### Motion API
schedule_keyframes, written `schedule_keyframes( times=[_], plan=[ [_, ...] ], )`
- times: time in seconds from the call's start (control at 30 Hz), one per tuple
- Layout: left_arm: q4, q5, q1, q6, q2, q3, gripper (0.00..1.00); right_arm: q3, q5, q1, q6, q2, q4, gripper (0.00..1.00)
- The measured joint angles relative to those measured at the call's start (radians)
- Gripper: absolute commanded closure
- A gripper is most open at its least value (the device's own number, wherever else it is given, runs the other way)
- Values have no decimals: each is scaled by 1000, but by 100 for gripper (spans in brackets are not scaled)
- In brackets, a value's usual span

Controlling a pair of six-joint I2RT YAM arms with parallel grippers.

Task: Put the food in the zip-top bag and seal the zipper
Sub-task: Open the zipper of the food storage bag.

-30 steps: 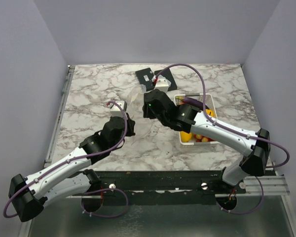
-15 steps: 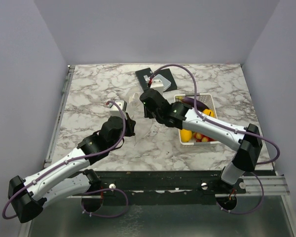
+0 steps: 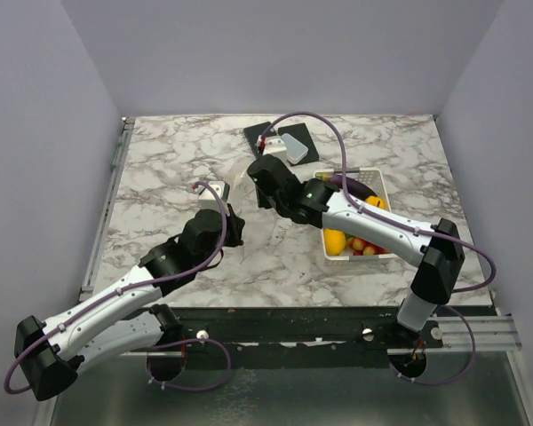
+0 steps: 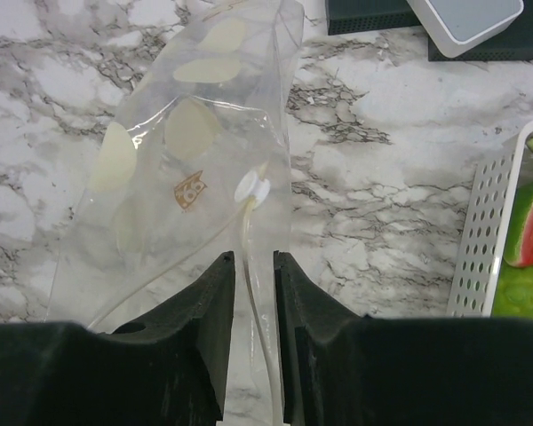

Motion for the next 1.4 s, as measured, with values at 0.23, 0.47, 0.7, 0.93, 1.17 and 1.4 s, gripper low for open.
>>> schedule_keyframes(
  times=[0.23, 0.47, 0.7, 0.93, 1.17, 1.4],
  plan=[
    [-6, 5, 0, 0, 2, 2, 100, 21, -11, 0, -20, 37, 10, 74],
    [-10, 10, 0, 0, 3, 18, 100, 21, -22, 0, -33, 69, 10, 99],
    [-18, 12, 0, 1, 3, 18, 100, 21, -22, 0, -47, 53, 15, 99],
    [-18, 11, 0, 0, 3, 18, 100, -42, -61, 0, -90, -134, 66, 99],
    [-13, 13, 0, 1, 3, 26, 71, -137, -153, 2, -134, -306, 147, 99],
    [-27, 65, 0, 32, -48, 67, 33, -220, -180, 0, -187, -329, 157, 99]
  ],
)
